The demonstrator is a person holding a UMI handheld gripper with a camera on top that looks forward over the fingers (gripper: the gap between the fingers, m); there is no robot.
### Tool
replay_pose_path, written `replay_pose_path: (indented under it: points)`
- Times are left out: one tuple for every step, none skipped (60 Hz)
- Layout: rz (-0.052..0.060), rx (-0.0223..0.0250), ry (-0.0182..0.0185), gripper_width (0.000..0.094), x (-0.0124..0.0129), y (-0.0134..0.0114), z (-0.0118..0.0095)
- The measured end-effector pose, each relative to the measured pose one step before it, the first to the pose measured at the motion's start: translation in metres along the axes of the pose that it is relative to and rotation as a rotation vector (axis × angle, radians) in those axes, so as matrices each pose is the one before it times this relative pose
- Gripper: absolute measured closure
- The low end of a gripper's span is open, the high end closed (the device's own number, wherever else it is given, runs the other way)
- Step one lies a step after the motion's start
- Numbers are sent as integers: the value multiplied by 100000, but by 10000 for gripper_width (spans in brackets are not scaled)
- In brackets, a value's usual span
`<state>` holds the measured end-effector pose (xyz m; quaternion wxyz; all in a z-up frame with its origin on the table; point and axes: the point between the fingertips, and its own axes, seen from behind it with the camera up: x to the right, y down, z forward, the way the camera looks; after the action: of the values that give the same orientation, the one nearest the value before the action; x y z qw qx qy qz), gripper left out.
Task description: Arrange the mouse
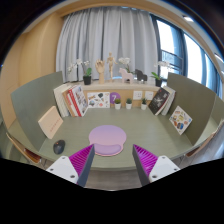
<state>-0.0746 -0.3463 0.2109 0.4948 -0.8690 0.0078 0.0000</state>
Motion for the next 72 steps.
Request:
replay_pose_path:
  points:
    - [600, -385, -136, 180, -180, 286, 42]
    - [687, -158, -100, 181, -217, 313, 67]
    - [726, -83, -177, 181, -289, 411, 127]
    - [778, -110, -221, 181, -356, 501, 160]
    - [673, -235, -236, 182, -416, 599, 196]
    - [474, -449, -265, 183, -444, 602, 218]
    - [194, -721, -284, 183, -469, 680, 227]
    - [-77, -970, -240, 183, -507, 657, 243]
    - [-290, -1061, -145, 183, -502, 654, 240]
    - [-360, -1838, -224, 181, -297, -334, -356]
    - [-612, -606, 46, 181, -806, 1166, 756]
    - [-580, -909, -183, 183, -643, 656, 318]
    - [-588, -964, -335, 183, -713, 662, 278]
    - [-578, -939, -501, 182, -773, 623, 281]
    - [-501, -938, -587, 181, -715, 577, 288]
    - [-467, -944, -594, 181, -726, 562, 302]
    - [-421, -966, -583, 182, -774, 536, 314]
    - [-350, -940, -562, 183, -771, 513, 334]
    - [-325, -951, -639, 183, -780, 486, 359]
    - [-297, -954, -714, 183, -817, 483, 364]
    - [-259, -883, -796, 183, -863, 453, 374]
    - [-309, -807, -812, 181, -826, 392, 383]
    - [-284, -736, -832, 182, -850, 357, 382]
    - [-283, -686, -828, 181, -888, 338, 407]
    - [-237, -719, -851, 183, -865, 331, 430]
    - [-263, -712, -761, 181, -827, 274, 466]
    - [-281, -707, -631, 180, -748, 252, 484]
    - [-309, -728, -533, 177, -749, 236, 498]
    - [-315, -702, -543, 177, -741, 181, 518]
    - [-368, -661, -650, 177, -738, 160, 510]
    - [-342, -568, -715, 177, -742, 152, 516]
    - [-294, -568, -709, 178, -736, 94, 534]
    - [-243, -523, -646, 177, -668, 54, 503]
    - [-214, -502, -528, 178, -625, 22, 513]
    - [-258, -479, -334, 176, -572, -5, 536]
    - [-270, -885, -407, 173, -577, -203, 342]
    - [-392, -456, -219, 171, -527, -48, 569]
    - [-454, -419, -234, 172, -537, -95, 525]
    - [-454, -356, -179, 172, -467, -108, 508]
    - [-382, -279, -79, 171, -424, -126, 495]
    - [-450, 204, 160, 172, -313, -7, 747]
    - [-151, -625, -97, 171, -403, -312, 256]
    - [-169, -172, 74, 173, -305, -179, 533]
    - [-184, 243, 226, 173, -303, -59, 800]
    - [-91, -212, 0, 172, -304, -184, 503]
    - [-12, -639, -157, 170, -346, -290, 210]
    - [-26, -136, 58, 171, -231, -226, 482]
    - [11, -60, 133, 171, -197, -212, 481]
    - [75, -49, 254, 172, -167, -231, 472]
    - [133, -89, 332, 171, -129, -209, 472]
    - [151, -94, 312, 171, -147, -219, 473]
    - [204, -74, 297, 171, -174, -237, 488]
    - [236, 2, 194, 171, -162, -227, 458]
    - [274, 16, 80, 172, -183, -248, 459]
    - [280, 24, 68, 171, -166, -237, 458]
    - [242, -13, 64, 171, -157, -236, 445]
    - [166, -37, 167, 171, -114, -213, 423]
    - [88, -95, 379, 172, -8, -232, 416]
    - [46, -71, 435, 172, -44, -216, 389]
    - [-42, -78, 423, 172, -30, -212, 371]
    - [-93, -118, 373, 172, -30, -207, 379]
    - [-82, -171, 337, 173, -44, -172, 336]
    - [-81, -114, 361, 177, -39, -193, 317]
    - [-174, 24, 337, 180, -53, -224, 283]
    - [-207, 115, 297, 183, -56, -206, 243]
    - [-224, 245, 291, 185, 98, -223, 227]
    - [-182, 134, 551, 188, -32, -130, 251]
    - [6, -59, 375, 197, -46, -140, 211]
    - [-71, -40, 546, 209, 23, -116, 228]
    - [-60, -108, 617, 226, 37, -103, 186]
    - [-166, -70, 436, 237, 1, -134, 122]
    - [135, 642, 104, 252, -55, -266, 146]
